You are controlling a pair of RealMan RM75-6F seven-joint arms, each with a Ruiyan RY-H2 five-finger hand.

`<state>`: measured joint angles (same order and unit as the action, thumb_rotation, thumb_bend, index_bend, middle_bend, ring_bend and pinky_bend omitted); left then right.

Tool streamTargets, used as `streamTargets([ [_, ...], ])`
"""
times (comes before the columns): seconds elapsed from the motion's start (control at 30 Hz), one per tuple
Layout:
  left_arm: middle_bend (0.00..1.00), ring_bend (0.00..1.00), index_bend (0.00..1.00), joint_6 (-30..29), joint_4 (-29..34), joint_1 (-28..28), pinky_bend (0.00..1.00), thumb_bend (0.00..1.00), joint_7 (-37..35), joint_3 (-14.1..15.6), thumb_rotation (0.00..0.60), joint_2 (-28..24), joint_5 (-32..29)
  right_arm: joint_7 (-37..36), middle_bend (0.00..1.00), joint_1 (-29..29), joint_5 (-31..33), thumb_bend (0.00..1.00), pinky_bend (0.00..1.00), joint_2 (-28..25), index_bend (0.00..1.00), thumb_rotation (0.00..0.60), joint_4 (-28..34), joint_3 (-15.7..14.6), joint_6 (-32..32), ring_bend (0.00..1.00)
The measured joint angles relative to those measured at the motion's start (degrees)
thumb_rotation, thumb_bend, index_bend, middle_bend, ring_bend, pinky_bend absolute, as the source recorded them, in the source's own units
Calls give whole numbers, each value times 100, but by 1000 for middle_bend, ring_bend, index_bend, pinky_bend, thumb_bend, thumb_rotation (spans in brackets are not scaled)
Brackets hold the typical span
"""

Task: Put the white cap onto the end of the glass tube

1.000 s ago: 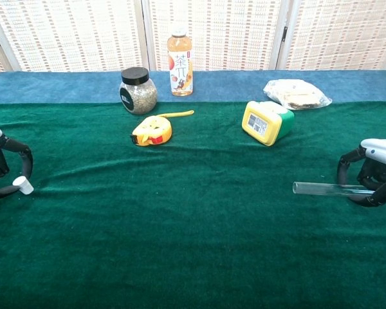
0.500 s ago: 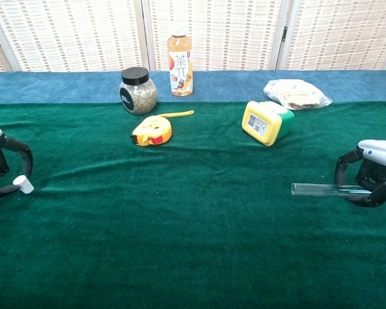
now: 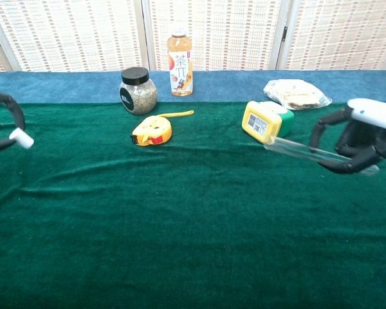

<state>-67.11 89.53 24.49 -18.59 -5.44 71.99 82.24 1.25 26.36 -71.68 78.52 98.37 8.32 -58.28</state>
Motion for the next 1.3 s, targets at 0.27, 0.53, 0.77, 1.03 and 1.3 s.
streamTargets([
  [0.27, 1000, 877, 547, -584, 461, 34, 804, 539, -633, -313, 600, -97, 437, -268, 1000, 407, -139, 700, 1000, 351, 880, 600, 214, 249, 201, 1000],
  [0.53, 1000, 877, 557, -679, 794, 154, 804, 540, -579, -360, 600, -90, 679, -435, 1000, 761, 53, 700, 1000, 981, 880, 600, 86, 554, 289, 1000],
  [0.77, 1000, 877, 558, -611, 1030, 315, 804, 541, -215, -330, 600, -4, 828, -511, 1000, 989, 156, 699, 1000, 1473, 880, 600, -188, 704, 216, 1000],
  [1.03, 1000, 877, 560, -620, 1193, 439, 804, 542, 139, -364, 600, 140, 893, -578, 1000, 1117, 190, 700, 1000, 1862, 880, 600, -437, 768, 75, 1000],
  [1.3, 1000, 877, 566, -831, 1251, 481, 804, 543, 740, -376, 600, 523, 1013, -631, 1000, 1162, 118, 700, 1000, 2175, 887, 600, -570, 789, -157, 1000],
])
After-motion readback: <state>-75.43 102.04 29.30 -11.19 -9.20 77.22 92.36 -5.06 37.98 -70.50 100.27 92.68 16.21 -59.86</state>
